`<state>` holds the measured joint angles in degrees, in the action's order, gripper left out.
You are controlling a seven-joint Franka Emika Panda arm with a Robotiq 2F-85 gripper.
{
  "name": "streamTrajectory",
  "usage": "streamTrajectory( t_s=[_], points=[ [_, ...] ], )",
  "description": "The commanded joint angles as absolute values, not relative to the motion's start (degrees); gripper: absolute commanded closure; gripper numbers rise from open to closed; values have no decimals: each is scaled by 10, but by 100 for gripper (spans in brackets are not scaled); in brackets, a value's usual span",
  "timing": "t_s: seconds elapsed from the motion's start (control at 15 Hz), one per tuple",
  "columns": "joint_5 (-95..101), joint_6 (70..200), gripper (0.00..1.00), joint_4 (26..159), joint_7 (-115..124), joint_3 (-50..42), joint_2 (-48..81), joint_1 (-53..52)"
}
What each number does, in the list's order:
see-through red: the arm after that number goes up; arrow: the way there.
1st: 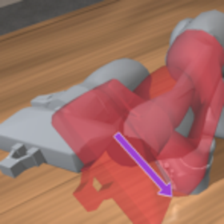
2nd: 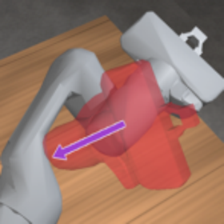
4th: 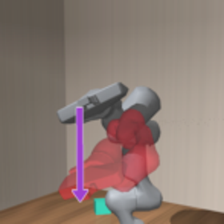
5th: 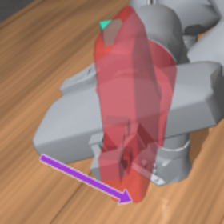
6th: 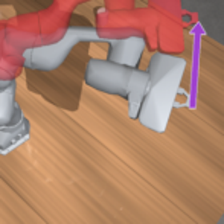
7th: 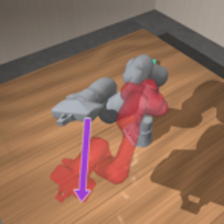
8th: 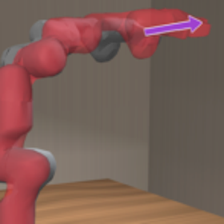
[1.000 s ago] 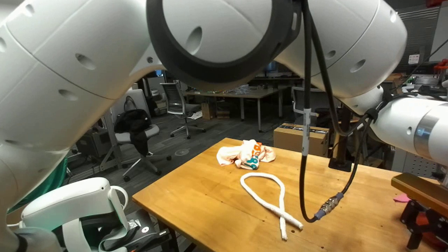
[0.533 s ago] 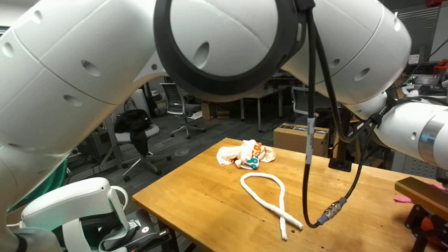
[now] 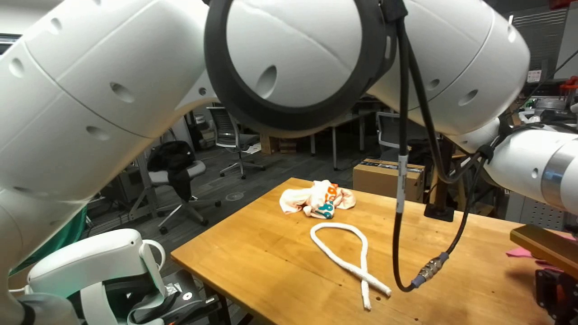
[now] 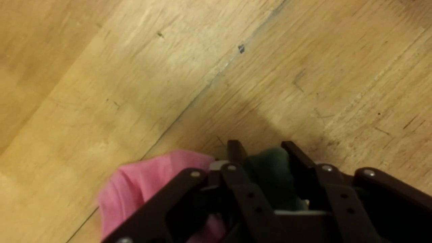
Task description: Move the pink shirt to the left then move the peach colored shirts to the right then move the turnip plushie to the left
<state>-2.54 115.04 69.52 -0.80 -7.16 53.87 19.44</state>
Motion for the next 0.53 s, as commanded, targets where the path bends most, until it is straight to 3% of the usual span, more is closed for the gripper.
streamTrajectory(
  t_s=[0.0, 0.47],
  points=[
    [-26, 1145, 83, 670, 1, -78, 553, 191],
    [-24, 1151, 81, 691, 2, -77, 528, 183]
  ],
)
